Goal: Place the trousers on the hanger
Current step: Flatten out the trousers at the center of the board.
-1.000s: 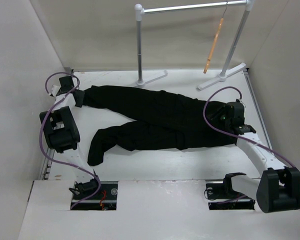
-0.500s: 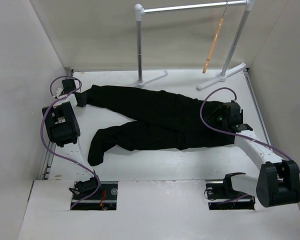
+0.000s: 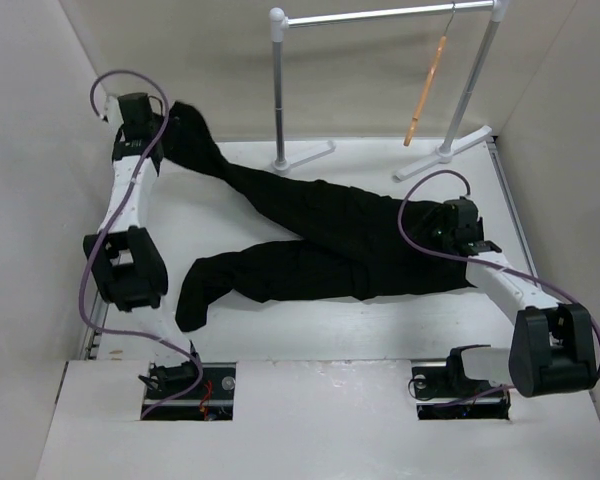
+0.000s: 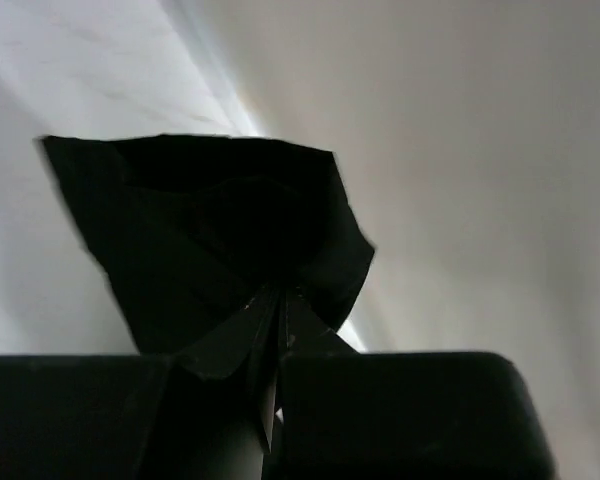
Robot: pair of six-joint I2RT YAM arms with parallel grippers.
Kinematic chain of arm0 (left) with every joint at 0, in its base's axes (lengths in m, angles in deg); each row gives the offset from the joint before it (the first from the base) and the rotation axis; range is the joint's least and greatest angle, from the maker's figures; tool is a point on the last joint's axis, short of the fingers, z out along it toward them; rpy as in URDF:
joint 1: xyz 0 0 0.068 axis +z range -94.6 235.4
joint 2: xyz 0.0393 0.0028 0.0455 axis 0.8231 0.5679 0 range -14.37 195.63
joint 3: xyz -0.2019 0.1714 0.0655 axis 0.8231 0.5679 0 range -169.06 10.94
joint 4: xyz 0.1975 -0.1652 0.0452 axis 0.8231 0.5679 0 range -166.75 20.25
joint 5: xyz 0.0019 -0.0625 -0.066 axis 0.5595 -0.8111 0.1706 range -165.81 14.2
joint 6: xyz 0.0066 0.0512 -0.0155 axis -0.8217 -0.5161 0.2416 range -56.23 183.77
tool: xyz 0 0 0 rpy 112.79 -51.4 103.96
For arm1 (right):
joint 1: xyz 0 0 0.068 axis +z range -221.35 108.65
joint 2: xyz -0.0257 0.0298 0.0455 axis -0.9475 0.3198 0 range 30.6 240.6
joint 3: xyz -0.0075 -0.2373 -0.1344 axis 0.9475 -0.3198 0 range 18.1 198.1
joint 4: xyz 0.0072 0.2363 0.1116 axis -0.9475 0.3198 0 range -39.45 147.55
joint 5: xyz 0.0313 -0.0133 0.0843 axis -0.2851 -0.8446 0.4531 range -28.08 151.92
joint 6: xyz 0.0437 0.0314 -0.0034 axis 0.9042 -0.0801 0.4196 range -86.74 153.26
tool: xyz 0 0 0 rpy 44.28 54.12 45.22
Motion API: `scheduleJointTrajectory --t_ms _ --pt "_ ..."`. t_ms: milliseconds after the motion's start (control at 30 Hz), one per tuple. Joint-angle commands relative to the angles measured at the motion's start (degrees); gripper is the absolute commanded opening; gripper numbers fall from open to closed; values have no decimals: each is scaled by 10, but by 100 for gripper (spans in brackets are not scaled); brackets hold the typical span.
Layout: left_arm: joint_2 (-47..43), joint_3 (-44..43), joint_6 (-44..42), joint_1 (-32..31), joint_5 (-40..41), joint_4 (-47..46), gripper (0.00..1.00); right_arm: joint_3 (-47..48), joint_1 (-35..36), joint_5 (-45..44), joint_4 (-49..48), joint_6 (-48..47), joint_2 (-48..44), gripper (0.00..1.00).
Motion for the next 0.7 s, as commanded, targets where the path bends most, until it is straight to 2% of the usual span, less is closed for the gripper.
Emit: scheduleJointTrajectory --t_ms 0,133,200,267,367,400,467,567,667 --pt "-122 8 -48 -17 8 1 0 25 -8 6 -37 5 2 60" --pt "-199 202 -70 28 65 -77 1 7 -17 7 -37 16 -2 61" --pt "-197 295 -55 70 58 -129 1 -1 -20 11 -36 17 -7 61" --pt "-172 353 -17 110 35 -164 2 -8 -20 18 -32 16 -12 61" --pt "-113 381 16 155 0 -201 7 -20 -24 21 -26 17 -20 61" --pt "-97 379 21 166 -6 -200 13 -21 -24 22 -24 17 -22 62" --pt "-87 371 26 178 -22 -186 30 -23 -24 22 -19 16 -25 62" --pt "-130 379 18 180 -9 -180 48 -24 -24 23 -19 15 -26 64" --pt "-186 396 13 181 15 -177 51 -24 -24 21 -19 13 -27 64"
